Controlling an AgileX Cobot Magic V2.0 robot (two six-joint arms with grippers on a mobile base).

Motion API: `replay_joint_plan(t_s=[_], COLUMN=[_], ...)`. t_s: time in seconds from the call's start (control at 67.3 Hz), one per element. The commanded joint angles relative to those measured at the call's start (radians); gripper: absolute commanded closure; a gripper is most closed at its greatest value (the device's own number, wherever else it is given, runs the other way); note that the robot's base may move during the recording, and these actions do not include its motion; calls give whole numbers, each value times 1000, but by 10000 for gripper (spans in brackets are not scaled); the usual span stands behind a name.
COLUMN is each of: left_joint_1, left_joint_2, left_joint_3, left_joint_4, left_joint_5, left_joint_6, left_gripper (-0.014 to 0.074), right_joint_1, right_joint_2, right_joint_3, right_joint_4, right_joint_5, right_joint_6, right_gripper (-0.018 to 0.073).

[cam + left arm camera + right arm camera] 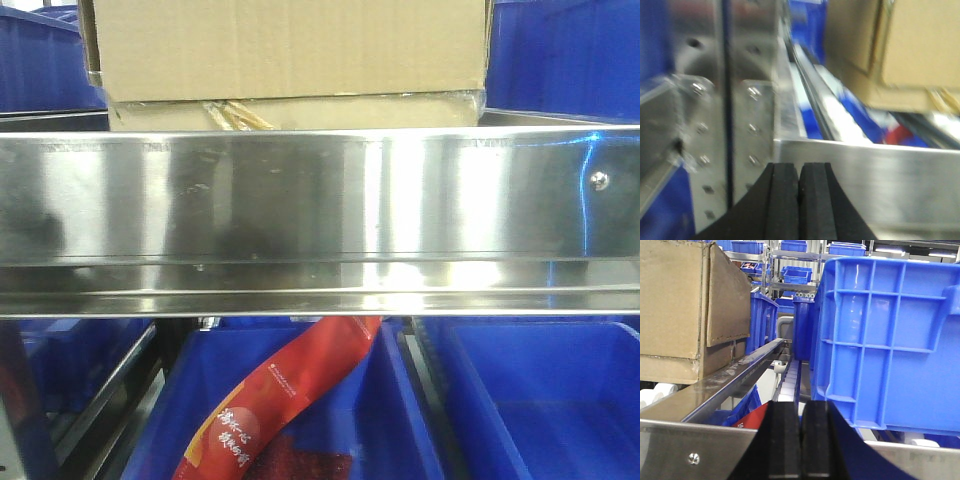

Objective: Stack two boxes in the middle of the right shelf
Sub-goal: 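Open both grippers and withdraw them from the boxes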

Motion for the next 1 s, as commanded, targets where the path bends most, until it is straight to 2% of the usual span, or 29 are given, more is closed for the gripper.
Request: replay_joint_plan(t_s=[0.0, 0.119, 0.372, 0.981], left_joint_1=[26, 21, -31, -29], left_joint_2=[-56, -56, -56, -56], left_joint_3=[48, 48, 48, 48], left_joint_4=[-39, -33, -29, -29], left_joint_5=[-124, -122, -123, -123], left_joint_6=[37, 37, 37, 37], left_gripper=[707, 707, 707, 707], right_joint_1=[-3, -3, -3, -3], right_joint_2=[-4, -4, -4, -4], right_joint_3=[0, 0, 0, 0], right_joint_4=[-7, -7, -7, -7], right_joint_5=[-24, -24, -24, -24], right_joint_6=[3, 3, 3, 3], right_gripper=[721, 721, 721, 721])
